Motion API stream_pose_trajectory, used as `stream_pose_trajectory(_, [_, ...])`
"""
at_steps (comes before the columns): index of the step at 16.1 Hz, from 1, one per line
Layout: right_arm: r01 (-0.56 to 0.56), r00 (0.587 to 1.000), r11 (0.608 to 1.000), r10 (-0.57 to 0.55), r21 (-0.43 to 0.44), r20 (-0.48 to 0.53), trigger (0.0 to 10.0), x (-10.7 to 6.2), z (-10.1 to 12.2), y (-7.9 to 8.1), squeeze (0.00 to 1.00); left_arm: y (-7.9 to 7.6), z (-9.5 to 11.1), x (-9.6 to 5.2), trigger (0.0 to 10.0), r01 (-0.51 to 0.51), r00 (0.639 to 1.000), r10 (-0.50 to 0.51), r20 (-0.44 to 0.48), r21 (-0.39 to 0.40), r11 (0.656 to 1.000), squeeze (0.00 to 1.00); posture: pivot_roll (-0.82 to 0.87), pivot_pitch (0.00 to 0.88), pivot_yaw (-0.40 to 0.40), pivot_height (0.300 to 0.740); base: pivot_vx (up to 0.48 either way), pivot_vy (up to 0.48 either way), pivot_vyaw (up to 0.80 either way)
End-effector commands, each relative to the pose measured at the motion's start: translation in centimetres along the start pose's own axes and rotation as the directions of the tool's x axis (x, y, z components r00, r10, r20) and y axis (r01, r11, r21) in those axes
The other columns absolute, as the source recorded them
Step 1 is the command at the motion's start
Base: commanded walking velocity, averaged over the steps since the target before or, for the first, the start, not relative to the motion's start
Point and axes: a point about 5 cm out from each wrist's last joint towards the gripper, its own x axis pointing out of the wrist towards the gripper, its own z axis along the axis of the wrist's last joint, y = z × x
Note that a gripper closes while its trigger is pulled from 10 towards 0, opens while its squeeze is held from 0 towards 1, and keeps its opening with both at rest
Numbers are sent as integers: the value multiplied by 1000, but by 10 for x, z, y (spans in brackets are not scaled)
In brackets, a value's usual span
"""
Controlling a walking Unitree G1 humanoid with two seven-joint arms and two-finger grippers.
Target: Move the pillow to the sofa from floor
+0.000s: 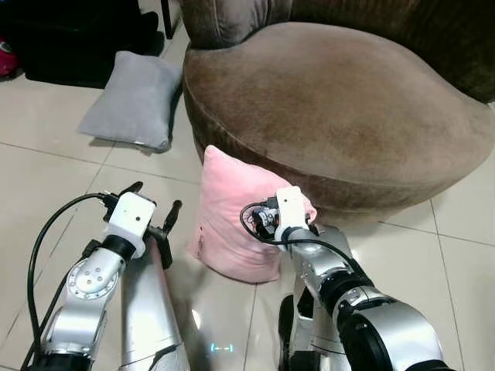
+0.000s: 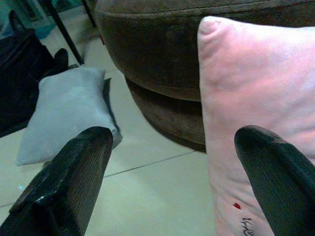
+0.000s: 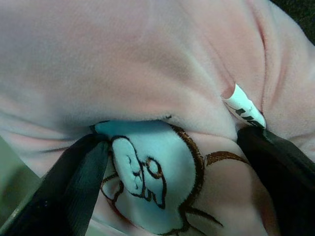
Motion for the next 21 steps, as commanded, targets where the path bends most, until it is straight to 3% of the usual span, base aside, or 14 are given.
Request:
stream_pose_trajectory(1, [36,995,998,-32,43,-90,10000,-4,-23,-2,1000,-1,2,-3,10000,30,1000,-30,-7,4,1000,0,221,317,-63,390,0,0,0])
stream_pose_trajectory(2, [57,995,998,-54,39,-83,4314,-4,-21,-3,910,0,2,-4,10000,37,999,-37,-11,8,999,0,221,316,-59,390,0,0,0])
stream_pose_trajectory(3, [58,996,997,-54,51,-76,0,-3,-20,-2,0,1,2,-4,10000,38,999,-38,-13,8,999,0,221,314,-57,390,0,0,0])
stream_pose_trajectory(7, [99,994,984,-93,145,-53,0,-2,-12,-4,0,3,5,-2,10000,61,998,-60,-18,11,998,0,222,308,-36,390,0,0,0])
stream_pose_trajectory(10, [117,993,949,-114,293,-27,0,2,5,-2,0,3,7,0,10000,75,997,-75,-19,11,997,0,224,306,-28,390,0,0,0])
stream_pose_trajectory(14, [71,993,897,-106,437,56,0,7,39,6,0,-4,10,4,10000,91,996,-91,-3,-2,996,0,217,294,-31,390,0,0,0])
stream_pose_trajectory(16, [13,987,860,-93,510,131,0,8,68,10,0,-11,11,8,10000,101,995,-100,7,-18,995,0,206,287,-44,390,0,0,0])
stream_pose_trajectory(19, [-37,976,819,-94,573,197,0,8,93,9,0,-18,13,13,10000,105,994,-104,17,-32,994,0,195,279,-58,390,0,0,0])
stream_pose_trajectory(21, [-73,962,827,-90,558,259,0,7,111,9,0,-23,15,16,10000,100,995,-99,32,-44,994,0,189,273,-65,390,0,0,0])
